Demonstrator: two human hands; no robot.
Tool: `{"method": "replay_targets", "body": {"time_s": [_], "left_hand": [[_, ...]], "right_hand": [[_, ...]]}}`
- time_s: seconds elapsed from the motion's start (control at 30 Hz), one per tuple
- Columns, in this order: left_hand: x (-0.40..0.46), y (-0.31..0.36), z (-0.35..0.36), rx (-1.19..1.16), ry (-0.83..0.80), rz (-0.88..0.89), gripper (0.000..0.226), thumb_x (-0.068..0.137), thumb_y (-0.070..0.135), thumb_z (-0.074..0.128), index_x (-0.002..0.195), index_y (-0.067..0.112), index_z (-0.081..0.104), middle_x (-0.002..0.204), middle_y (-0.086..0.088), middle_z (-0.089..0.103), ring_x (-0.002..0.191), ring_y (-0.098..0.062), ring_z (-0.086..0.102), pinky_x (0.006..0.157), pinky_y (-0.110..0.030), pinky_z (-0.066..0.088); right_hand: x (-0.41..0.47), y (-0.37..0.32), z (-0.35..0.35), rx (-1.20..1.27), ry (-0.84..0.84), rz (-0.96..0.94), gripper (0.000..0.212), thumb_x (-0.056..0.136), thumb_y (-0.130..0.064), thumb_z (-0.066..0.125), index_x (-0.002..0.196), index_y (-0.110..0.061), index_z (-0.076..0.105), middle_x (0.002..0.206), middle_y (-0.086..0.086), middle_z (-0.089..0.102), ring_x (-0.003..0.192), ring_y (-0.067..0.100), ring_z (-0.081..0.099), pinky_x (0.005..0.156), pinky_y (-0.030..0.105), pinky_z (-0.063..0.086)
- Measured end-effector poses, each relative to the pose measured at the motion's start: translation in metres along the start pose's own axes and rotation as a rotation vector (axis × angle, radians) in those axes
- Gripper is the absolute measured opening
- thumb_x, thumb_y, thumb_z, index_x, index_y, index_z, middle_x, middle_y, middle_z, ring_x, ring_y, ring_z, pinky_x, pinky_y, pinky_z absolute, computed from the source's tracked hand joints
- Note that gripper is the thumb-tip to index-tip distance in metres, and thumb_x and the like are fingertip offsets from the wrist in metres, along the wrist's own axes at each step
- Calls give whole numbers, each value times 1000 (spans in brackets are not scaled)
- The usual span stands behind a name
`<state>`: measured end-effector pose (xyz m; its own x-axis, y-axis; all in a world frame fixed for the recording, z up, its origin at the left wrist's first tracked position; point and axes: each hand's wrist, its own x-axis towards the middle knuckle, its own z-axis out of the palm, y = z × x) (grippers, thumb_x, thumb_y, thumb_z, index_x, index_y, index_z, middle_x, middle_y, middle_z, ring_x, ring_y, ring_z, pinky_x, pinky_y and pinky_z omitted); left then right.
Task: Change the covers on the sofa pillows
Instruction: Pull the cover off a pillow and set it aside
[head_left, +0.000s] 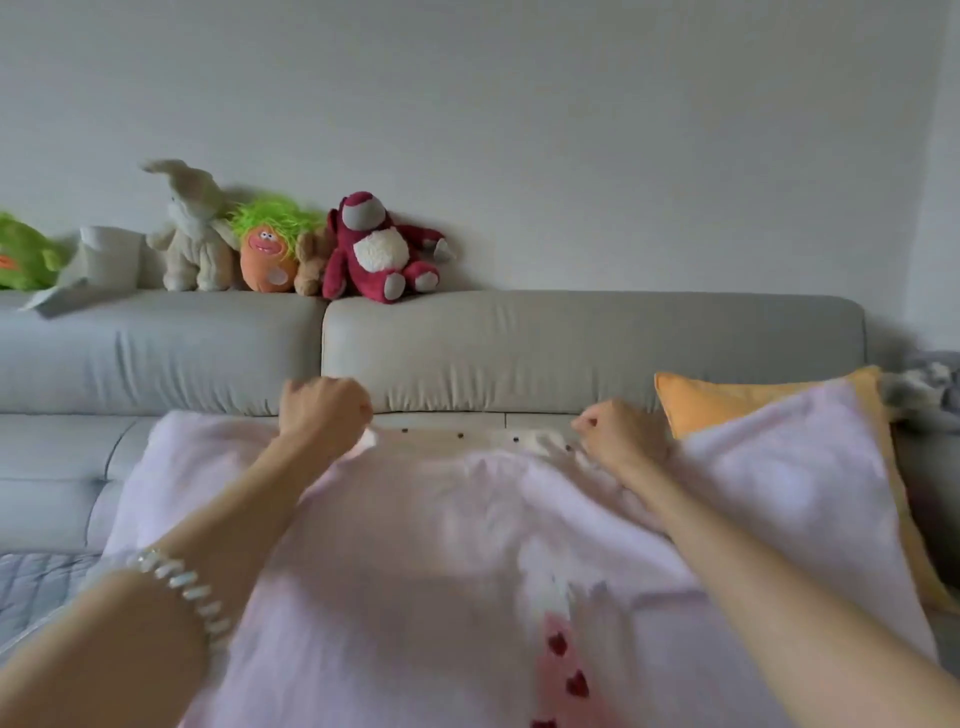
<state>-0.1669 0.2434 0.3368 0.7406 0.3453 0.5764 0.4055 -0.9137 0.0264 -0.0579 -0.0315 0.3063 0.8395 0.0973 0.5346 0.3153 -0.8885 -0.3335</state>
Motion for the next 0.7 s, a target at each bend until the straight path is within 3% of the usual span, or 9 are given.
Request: {"method": "replay_targets", "body": {"time_s": [0.1, 0.17, 0.3, 0.43, 0.53, 0.63, 0.7], "left_hand": [[-31, -8, 59, -50, -231, -13, 27, 90, 15, 46, 100, 29, 66, 110, 0, 64, 99, -24, 59, 81, -30, 35], [-41, -14, 78, -137, -337, 43, 23, 95, 24, 44, 108, 29, 62, 116, 0, 61, 106, -22, 56, 88, -31, 41], [-77, -22, 94, -467, -369, 98, 33, 95, 31, 48, 125, 21, 55, 128, -7, 56, 117, -26, 53, 98, -35, 41], [-173, -40, 140, -441, -430, 75, 33, 97, 42, 35, 127, 39, 49, 142, 8, 45, 133, -15, 38, 112, -37, 24], [-221, -48, 141, -448, -317, -20, 62, 80, 62, 11, 128, 44, 46, 145, 15, 39, 137, -8, 30, 113, -38, 12], [-229, -64, 129, -353, -275, -224, 67, 78, 73, 28, 134, 39, 41, 148, 13, 33, 139, -13, 25, 110, -53, 17], [-232, -81, 125, -444, -398, -430, 93, 61, 87, 37, 139, 35, 31, 150, 2, 28, 138, -21, 26, 109, -51, 24]], "right_hand": [[-34, 22, 44, -11, -195, 21, 30, 93, -33, 45, 74, -16, 60, 98, 9, 67, 103, 29, 60, 73, 30, 38], [-52, 27, 53, 56, -250, -31, 31, 96, -36, 42, 83, -19, 64, 99, 4, 68, 105, 27, 59, 76, 30, 43], [-97, 16, 56, 222, -264, -207, 36, 95, -42, 45, 120, -22, 61, 125, -5, 61, 120, 17, 52, 97, 30, 40], [-160, -2, 82, 219, -393, -414, 41, 90, -53, 47, 124, -32, 54, 137, -15, 49, 126, 10, 44, 102, 36, 35], [-199, -3, 104, 52, -262, -563, 46, 80, -63, 41, 110, -36, 61, 136, -16, 51, 112, 8, 58, 82, 40, 45], [-215, 11, 111, 98, -139, -467, 50, 80, -63, 39, 115, -36, 62, 125, -16, 59, 110, 6, 55, 83, 41, 36], [-220, 18, 114, 94, -54, -447, 49, 82, -61, 37, 116, -35, 62, 122, -15, 60, 111, 7, 52, 87, 40, 31]]}}
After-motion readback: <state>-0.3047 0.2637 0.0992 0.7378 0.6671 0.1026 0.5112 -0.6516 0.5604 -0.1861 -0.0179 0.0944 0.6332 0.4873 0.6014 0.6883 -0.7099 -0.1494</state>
